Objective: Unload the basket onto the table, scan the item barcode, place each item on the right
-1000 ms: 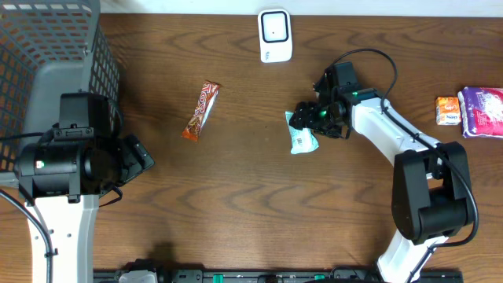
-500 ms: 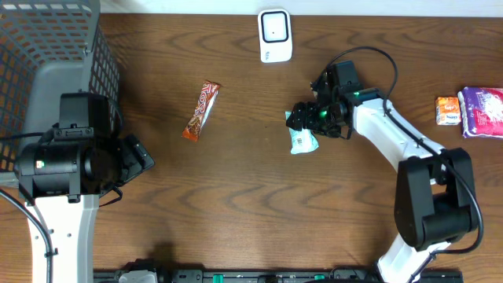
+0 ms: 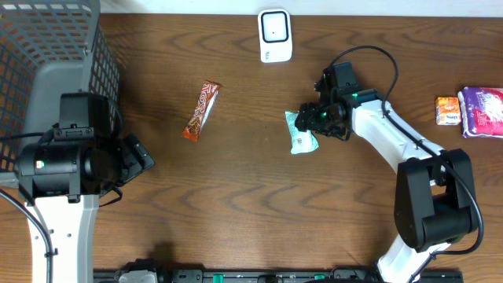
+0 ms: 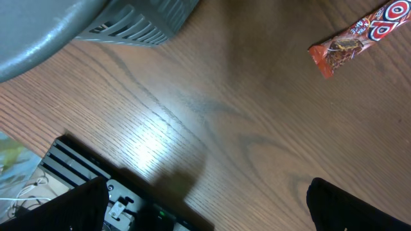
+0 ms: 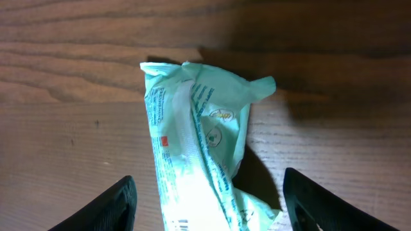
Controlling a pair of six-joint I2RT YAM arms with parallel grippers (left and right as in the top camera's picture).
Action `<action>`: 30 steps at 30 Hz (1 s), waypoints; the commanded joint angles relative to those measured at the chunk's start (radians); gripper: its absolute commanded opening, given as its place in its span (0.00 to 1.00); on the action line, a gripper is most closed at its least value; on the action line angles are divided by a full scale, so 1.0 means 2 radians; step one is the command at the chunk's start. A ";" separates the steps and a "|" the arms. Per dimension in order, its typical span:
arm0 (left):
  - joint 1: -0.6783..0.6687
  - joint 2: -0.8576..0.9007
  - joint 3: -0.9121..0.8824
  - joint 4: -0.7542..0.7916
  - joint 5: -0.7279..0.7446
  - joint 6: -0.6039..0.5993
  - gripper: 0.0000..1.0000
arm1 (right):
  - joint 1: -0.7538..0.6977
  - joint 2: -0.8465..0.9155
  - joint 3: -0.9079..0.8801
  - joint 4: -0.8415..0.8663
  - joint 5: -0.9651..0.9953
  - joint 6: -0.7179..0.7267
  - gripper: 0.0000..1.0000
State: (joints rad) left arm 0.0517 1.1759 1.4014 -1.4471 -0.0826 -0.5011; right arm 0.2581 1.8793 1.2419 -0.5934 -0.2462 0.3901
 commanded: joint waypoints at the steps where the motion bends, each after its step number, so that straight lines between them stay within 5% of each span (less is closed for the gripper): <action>1: 0.003 0.000 0.000 -0.002 -0.008 -0.005 0.98 | -0.004 0.016 -0.006 0.006 -0.005 0.001 0.68; 14: 0.003 0.000 0.000 -0.002 -0.008 -0.005 0.98 | -0.005 0.080 -0.006 0.038 -0.061 -0.013 0.54; 20: 0.003 0.000 0.000 -0.002 -0.008 -0.005 0.98 | -0.005 0.087 -0.006 0.041 -0.065 -0.015 0.24; 30: 0.003 0.000 0.000 -0.002 -0.008 -0.005 0.98 | -0.003 0.065 0.062 -0.045 -0.032 -0.026 0.01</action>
State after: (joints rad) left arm 0.0517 1.1759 1.4014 -1.4475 -0.0822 -0.5011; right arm 0.2523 2.0098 1.3090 -0.6430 -0.3847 0.3573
